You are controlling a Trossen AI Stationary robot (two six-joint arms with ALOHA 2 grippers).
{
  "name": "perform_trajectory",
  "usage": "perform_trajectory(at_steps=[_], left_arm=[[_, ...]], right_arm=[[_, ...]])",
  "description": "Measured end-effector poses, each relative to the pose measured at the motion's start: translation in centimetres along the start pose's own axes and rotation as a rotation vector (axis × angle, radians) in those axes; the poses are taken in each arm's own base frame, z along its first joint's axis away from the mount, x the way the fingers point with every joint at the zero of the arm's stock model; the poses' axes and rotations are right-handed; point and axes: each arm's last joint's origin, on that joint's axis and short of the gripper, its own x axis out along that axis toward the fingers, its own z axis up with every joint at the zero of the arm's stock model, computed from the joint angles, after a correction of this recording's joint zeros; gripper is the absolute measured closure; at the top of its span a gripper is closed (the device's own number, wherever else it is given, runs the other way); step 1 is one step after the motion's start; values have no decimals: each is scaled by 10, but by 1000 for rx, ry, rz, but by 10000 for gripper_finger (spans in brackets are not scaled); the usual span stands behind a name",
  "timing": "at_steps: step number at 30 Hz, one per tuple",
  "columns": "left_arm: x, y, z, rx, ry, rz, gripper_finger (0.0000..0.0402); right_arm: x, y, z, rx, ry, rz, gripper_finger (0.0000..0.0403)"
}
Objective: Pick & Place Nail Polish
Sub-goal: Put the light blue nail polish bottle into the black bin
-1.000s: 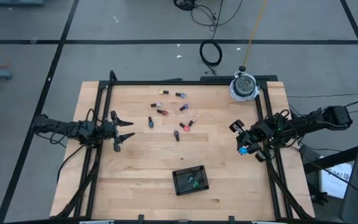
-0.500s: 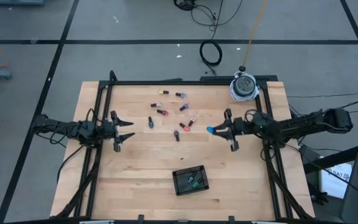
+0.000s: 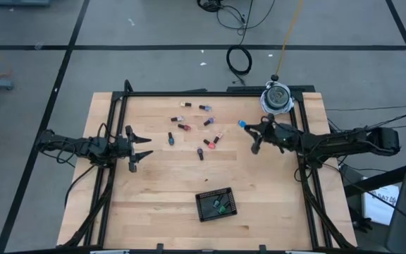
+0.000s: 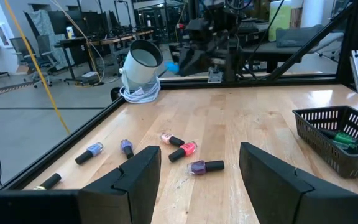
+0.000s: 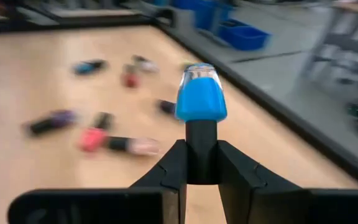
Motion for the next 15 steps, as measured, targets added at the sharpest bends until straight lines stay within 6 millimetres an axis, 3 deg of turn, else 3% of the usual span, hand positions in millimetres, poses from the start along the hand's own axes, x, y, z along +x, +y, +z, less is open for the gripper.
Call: perform_trajectory(at_steps=[5,15], left_arm=[[0,0,0,0,0,0,188],[0,0,0,0,1,0,188]], right_arm=[[-2,-3,0,-100,10,-199,354],[-14,23,-1,-588,79,-421,354]])
